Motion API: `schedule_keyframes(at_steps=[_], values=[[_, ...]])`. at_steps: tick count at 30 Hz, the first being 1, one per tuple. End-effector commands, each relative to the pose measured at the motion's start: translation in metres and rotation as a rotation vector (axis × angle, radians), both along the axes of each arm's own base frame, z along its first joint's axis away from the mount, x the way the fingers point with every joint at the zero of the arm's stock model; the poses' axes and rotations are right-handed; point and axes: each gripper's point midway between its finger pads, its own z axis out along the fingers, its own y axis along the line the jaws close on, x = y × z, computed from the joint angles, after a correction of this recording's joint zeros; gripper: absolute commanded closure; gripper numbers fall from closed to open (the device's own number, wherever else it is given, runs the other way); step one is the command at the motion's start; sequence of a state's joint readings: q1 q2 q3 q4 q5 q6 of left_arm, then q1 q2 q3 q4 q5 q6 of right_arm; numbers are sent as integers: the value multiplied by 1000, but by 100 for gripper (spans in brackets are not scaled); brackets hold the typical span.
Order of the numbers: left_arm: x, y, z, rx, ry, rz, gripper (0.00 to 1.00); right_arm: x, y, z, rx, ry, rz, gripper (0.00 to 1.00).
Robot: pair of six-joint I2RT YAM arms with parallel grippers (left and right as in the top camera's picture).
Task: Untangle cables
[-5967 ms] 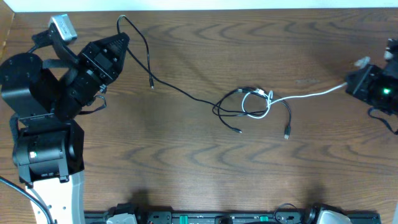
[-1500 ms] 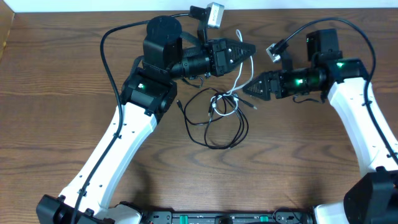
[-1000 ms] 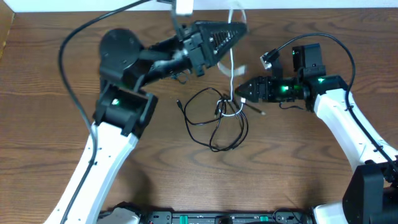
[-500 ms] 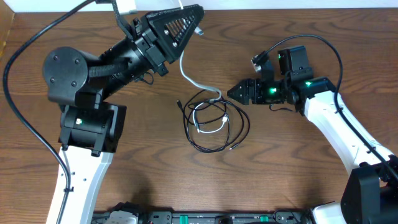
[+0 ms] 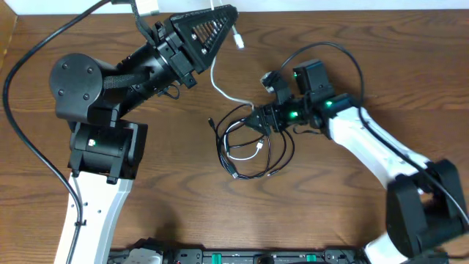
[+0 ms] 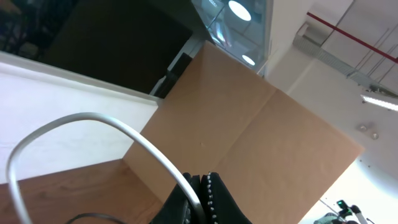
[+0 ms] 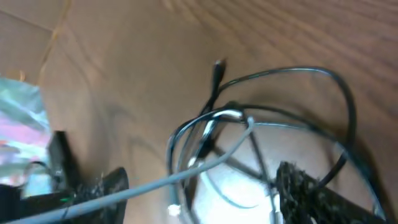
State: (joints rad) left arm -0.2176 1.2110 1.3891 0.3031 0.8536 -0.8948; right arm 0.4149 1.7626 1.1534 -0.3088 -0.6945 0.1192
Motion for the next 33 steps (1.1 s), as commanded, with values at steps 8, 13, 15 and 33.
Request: schedule_keyframes(at_steps=[8,13,15,33], values=[[-5,5,11,-24,-9,11,93,48,17,-15,94,-61,-117,99],[1,13,10,-23,3,38,93,59,-4,21,128,-104,-172,99],[5,19,7,-21,16,52,93,62,-21,45,145,-122,-214,99],[18,21,-24,56,108,69,93,-3,-143,222,222,-287,-688,99]])
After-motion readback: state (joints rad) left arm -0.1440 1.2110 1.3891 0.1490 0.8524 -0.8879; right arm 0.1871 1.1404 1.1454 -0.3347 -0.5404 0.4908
